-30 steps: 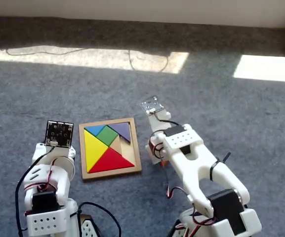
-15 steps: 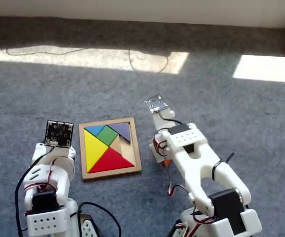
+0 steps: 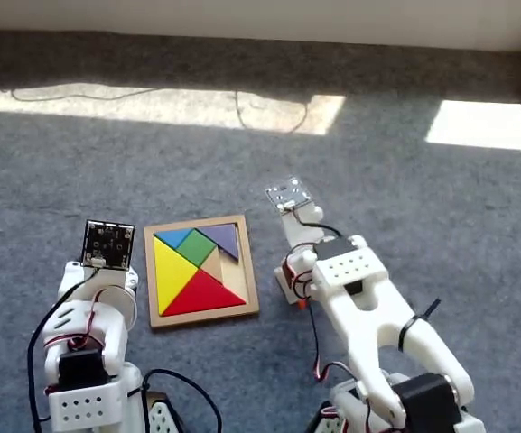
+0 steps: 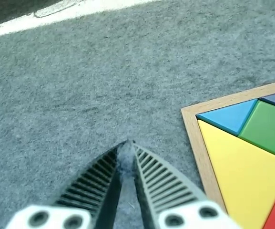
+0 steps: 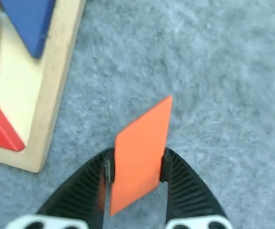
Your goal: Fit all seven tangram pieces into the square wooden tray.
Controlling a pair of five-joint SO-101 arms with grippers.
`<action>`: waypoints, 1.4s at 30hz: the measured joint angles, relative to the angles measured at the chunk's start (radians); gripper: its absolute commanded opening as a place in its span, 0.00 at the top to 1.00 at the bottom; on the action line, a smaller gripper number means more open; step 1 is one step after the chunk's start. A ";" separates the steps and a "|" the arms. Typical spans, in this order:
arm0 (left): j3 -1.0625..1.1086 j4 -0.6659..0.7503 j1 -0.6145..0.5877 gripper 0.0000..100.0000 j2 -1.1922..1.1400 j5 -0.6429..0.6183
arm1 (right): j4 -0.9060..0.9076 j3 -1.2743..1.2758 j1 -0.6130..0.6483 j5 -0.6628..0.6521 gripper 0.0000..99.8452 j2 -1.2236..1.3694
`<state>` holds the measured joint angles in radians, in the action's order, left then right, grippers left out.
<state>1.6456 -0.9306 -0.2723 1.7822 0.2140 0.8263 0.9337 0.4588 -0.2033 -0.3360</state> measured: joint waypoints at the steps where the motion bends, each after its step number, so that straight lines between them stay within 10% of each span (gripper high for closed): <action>1: 0.000 0.000 0.000 0.99 0.000 0.000 | 0.000 0.008 0.000 0.000 0.97 -0.020; 16: 0.000 0.000 0.000 0.99 0.000 0.000 | 0.002 0.021 0.000 0.094 0.77 -0.064; 42: 0.000 0.000 0.000 0.99 0.000 0.000 | -0.006 0.021 0.146 0.138 0.77 -0.064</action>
<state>1.6456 -0.9306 -0.2723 1.7822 0.2140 0.8201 0.9551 0.6045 -0.0652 -0.4005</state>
